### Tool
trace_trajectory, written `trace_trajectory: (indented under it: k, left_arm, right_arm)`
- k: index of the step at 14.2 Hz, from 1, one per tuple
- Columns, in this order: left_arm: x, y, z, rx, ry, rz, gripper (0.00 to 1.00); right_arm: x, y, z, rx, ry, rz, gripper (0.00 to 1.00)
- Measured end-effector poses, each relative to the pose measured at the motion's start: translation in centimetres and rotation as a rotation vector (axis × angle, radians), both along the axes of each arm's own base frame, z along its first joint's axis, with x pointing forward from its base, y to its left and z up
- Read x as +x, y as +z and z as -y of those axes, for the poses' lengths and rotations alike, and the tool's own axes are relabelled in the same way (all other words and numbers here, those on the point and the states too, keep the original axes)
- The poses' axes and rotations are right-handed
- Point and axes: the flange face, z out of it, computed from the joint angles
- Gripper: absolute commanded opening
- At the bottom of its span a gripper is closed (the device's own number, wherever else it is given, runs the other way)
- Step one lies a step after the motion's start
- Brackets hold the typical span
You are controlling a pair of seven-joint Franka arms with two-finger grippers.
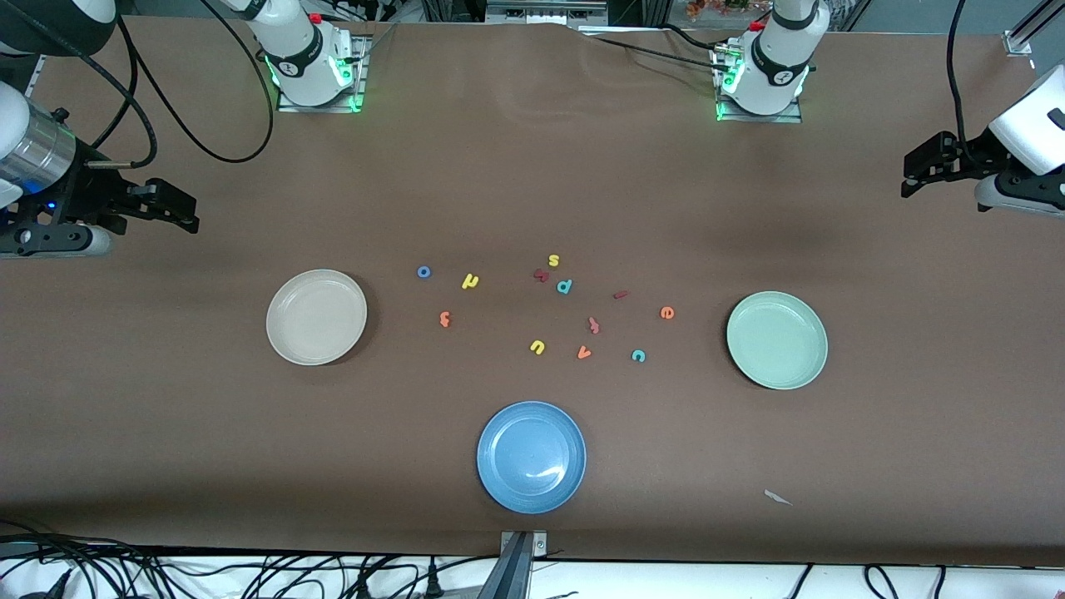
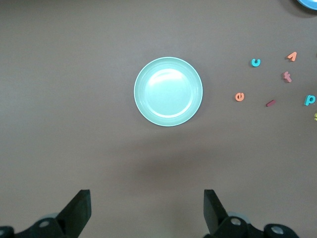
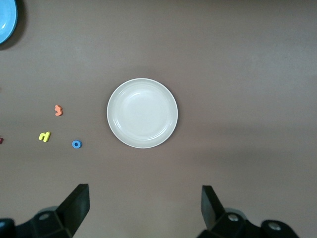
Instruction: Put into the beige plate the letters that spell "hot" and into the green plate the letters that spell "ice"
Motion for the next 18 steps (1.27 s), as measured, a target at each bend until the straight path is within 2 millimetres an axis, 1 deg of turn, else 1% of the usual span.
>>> trace_trajectory:
  k: [8,11,13,14,16,18]
  left_arm:
    - [0.0,-0.1,0.3,0.000,-0.005,-0.006,1.00]
    - [0.3,-1.0,0.6,0.000,-0.010,-0.029,1.00]
    - [0.9,-2.4,0.6,0.000,-0.011,-0.054,1.00]
    - [1.4,-3.4,0.7,-0.003,-0.013,-0.074,1.00]
    - [2.5,-6.3,1.6,-0.012,-0.026,-0.125,1.00]
    - [3.7,-9.9,2.5,-0.015,-0.040,-0.187,1.00]
  right_arm:
    - [0.1,0.1,0.0,0.001,0.000,0.007,1.00]
    - [0.1,0.1,0.0,0.001,0.000,0.008,1.00]
    - [0.1,0.1,0.0,0.001,0.000,0.008,1.00]
    - [0.1,0.1,0.0,0.001,0.000,0.008,1.00]
    - [0.1,0.0,0.0,0.001,0.000,0.007,1.00]
    - [0.2,-0.1,0.0,0.000,0.000,0.005,1.00]
